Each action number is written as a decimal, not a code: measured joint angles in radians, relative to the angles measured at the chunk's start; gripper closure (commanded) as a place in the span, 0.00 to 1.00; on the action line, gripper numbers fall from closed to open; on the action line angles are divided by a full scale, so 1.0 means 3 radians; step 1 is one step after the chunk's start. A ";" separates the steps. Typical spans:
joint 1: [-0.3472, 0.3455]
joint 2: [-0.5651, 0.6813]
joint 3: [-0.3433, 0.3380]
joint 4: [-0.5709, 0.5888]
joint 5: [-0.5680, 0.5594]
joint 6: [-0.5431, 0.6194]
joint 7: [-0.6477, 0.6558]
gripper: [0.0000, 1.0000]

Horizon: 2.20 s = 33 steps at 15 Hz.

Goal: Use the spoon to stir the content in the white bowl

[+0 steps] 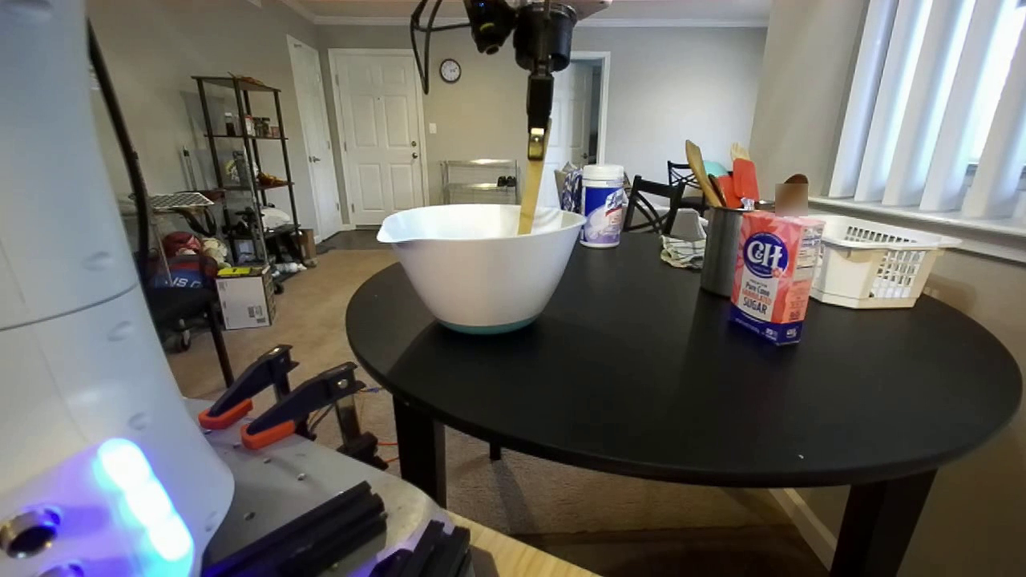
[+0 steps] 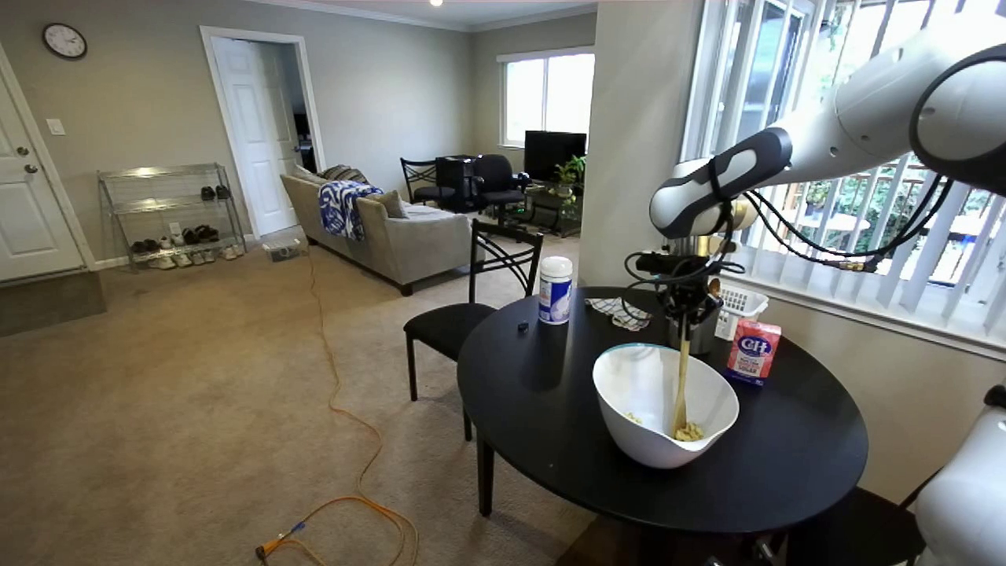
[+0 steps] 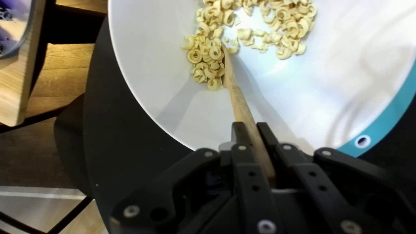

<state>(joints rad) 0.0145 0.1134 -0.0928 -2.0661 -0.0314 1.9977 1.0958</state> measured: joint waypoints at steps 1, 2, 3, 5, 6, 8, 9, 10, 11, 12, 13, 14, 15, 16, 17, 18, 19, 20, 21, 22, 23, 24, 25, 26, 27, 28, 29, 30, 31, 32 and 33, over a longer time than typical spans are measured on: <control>0.0003 -0.0001 0.0008 0.0003 -0.0003 -0.0063 0.0000 0.97; 0.0007 -0.0001 0.0018 0.0007 -0.0004 -0.0116 0.0000 0.97; 0.0010 -0.0001 0.0029 0.0010 -0.0004 -0.0157 0.0000 0.97; 0.0011 -0.0001 0.0053 0.0016 -0.0005 -0.0217 0.0000 0.97; 0.0011 0.0000 0.0066 0.0018 -0.0005 -0.0239 0.0000 0.97; 0.0011 0.0001 0.0089 0.0018 -0.0005 -0.0262 -0.0001 0.97; 0.0012 0.0003 0.0101 0.0017 -0.0005 -0.0265 -0.0002 0.97; 0.0013 0.0004 0.0115 0.0017 -0.0004 -0.0265 -0.0008 0.97; 0.0013 0.0005 0.0132 0.0016 0.0002 -0.0260 -0.0014 0.97; 0.0014 0.0005 0.0150 0.0016 0.0007 -0.0245 -0.0016 0.97; 0.0014 0.0005 0.0170 0.0016 0.0015 -0.0217 -0.0016 0.97; 0.0015 0.0005 0.0187 0.0017 0.0027 -0.0190 -0.0016 0.97; 0.0016 0.0005 0.0200 0.0019 0.0051 -0.0168 -0.0017 0.97; 0.0016 0.0005 0.0208 0.0021 0.0107 -0.0142 -0.0034 0.97; 0.0016 0.0005 0.0212 0.0023 0.0170 -0.0116 -0.0047 0.97; 0.0016 0.0005 0.0214 0.0027 0.0252 -0.0093 -0.0061 0.97; 0.0015 0.0005 0.0214 0.0033 0.0328 -0.0077 -0.0064 0.97; 0.0012 0.0005 0.0213 0.0039 0.0401 -0.0053 -0.0064 0.97; 0.0008 0.0005 0.0210 0.0046 0.0445 -0.0013 -0.0064 0.97; 0.0005 0.0006 0.0205 0.0047 0.0486 0.0053 -0.0064 0.97; 0.0005 0.0006 0.0200 0.0047 0.0510 0.0131 -0.0063 0.97; 0.0005 0.0007 0.0196 0.0046 0.0515 0.0220 -0.0061 0.97; 0.0005 0.0007 0.0192 0.0044 0.0515 0.0307 -0.0061 0.97; 0.0005 0.0007 0.0185 0.0041 0.0512 0.0377 -0.0061 0.97; 0.0005 0.0007 0.0176 0.0037 0.0510 0.0412 -0.0061 0.97; 0.0005 0.0007 0.0170 0.0034 0.0510 0.0426 -0.0061 0.97; 0.0005 0.0007 0.0167 0.0034 0.0505 0.0431 -0.0061 0.97; 0.0005 0.0007 0.0165 0.0033 0.0488 0.0432 -0.0061 0.97; 0.0005 0.0008 0.0164 0.0031 0.0465 0.0435 -0.0061 0.97; 0.0005 0.0013 0.0161 0.0031 0.0441 0.0436 -0.0061 0.97; 0.0005 0.0018 0.0157 0.0030 0.0409 0.0436 -0.0061 0.97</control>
<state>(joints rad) 0.0160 0.1188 -0.0455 -2.0572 0.0914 2.1286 1.0774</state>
